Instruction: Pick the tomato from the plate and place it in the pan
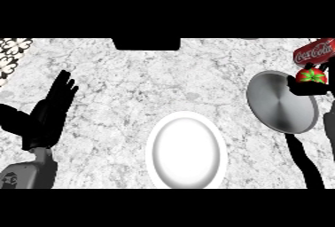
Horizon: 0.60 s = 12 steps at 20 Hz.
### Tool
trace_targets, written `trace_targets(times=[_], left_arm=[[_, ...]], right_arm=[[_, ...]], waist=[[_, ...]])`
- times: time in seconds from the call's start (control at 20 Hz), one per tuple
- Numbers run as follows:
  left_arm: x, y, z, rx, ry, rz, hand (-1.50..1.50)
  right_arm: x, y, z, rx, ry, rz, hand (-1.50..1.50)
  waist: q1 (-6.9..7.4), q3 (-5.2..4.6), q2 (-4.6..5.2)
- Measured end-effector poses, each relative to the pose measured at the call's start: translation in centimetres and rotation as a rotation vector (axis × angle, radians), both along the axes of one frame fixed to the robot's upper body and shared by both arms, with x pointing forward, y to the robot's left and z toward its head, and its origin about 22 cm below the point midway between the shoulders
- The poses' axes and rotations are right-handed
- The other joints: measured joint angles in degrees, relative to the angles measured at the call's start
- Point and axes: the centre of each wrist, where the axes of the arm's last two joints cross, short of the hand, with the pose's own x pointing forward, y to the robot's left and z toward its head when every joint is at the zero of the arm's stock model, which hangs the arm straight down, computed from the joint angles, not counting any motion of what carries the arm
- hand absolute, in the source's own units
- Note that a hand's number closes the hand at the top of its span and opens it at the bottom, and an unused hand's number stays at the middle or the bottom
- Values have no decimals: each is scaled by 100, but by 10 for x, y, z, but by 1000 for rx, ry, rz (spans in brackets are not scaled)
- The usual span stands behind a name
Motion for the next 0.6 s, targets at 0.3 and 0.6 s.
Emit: trace_targets(times=[0.3, 0.6], left_arm=[[1, -11, 1, 9, 6, -4, 0], [0, -7, 2, 8, 0, -20, 0]], right_arm=[[21, -13, -42, 3, 46, 30, 150], [21, -29, -83, 124, 163, -83, -150]], waist=[[28, 1, 5], [69, 5, 27]])
